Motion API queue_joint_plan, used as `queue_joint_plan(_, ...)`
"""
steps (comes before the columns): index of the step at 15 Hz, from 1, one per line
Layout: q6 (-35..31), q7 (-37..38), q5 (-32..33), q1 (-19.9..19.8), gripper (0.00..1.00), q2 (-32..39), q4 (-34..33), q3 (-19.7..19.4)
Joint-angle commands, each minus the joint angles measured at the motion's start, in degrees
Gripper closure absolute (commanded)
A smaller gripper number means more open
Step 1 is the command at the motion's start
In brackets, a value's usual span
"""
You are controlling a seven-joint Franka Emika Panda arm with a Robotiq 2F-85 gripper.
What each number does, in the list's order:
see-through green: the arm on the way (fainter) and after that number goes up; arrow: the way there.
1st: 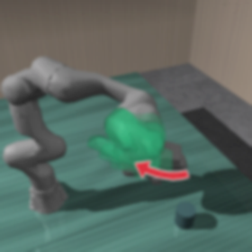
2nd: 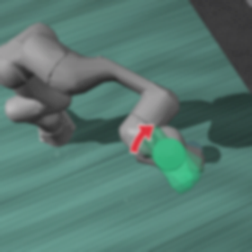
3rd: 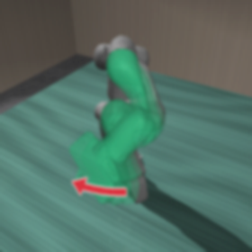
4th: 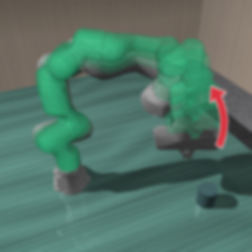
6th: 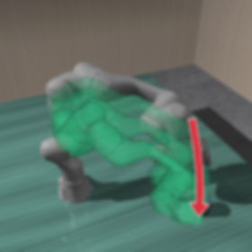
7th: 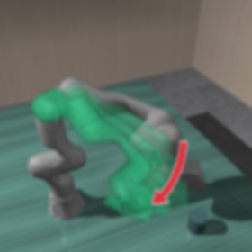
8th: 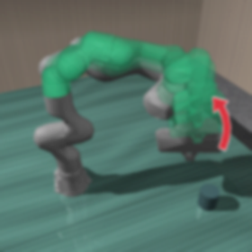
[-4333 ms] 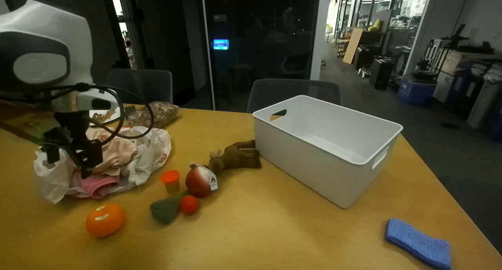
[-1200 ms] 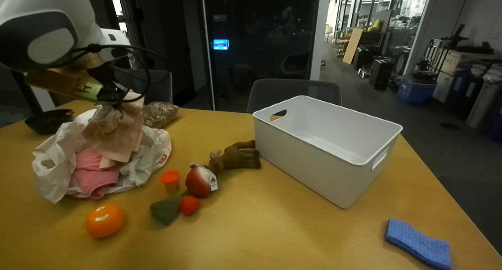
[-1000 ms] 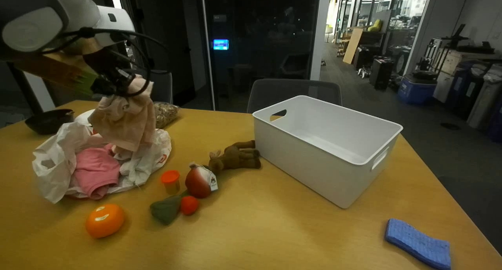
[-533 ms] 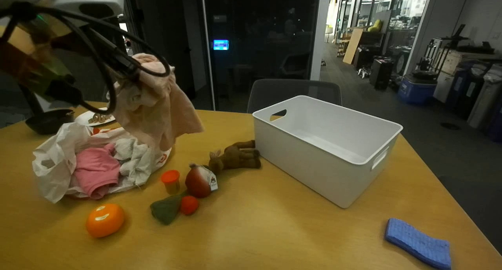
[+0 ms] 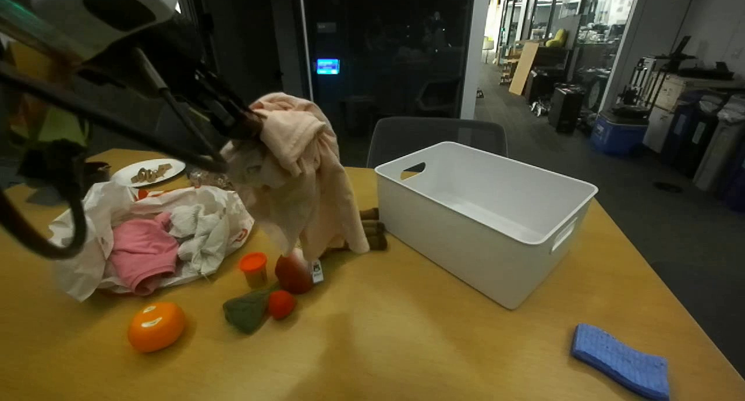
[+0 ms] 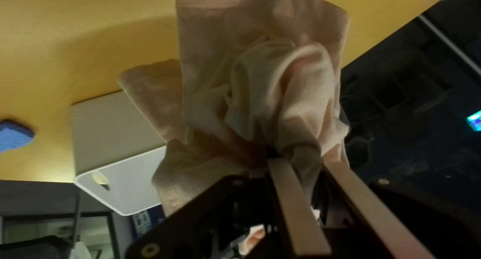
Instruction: Remove the items from the plastic bag and put them on the table
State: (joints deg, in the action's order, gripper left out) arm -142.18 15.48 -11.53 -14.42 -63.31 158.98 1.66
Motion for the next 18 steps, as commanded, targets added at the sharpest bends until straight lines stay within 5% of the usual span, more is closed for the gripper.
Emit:
queue_joint_plan(1, -1.49, 6.97, 3.77, -6.12, 0.94, 7.73, 0.18, 4.03)
queue_joint_plan(7, 1.1, 16.43, 8.28, -9.33, 0.94, 20.67, 0.99, 9.48)
queue_joint_plan(9, 2.17, 17.41, 9.02, -8.77, 0.57, 22.22, 1.23, 8.47)
queue_joint_plan(14, -1.02, 18.55, 10.75, -7.5, 0.21, 21.38, 0.66, 7.96)
queue_joint_plan(18, 0.44, 15.12, 7.93, 0.7, 0.0, 14.81, -1.13, 7.98)
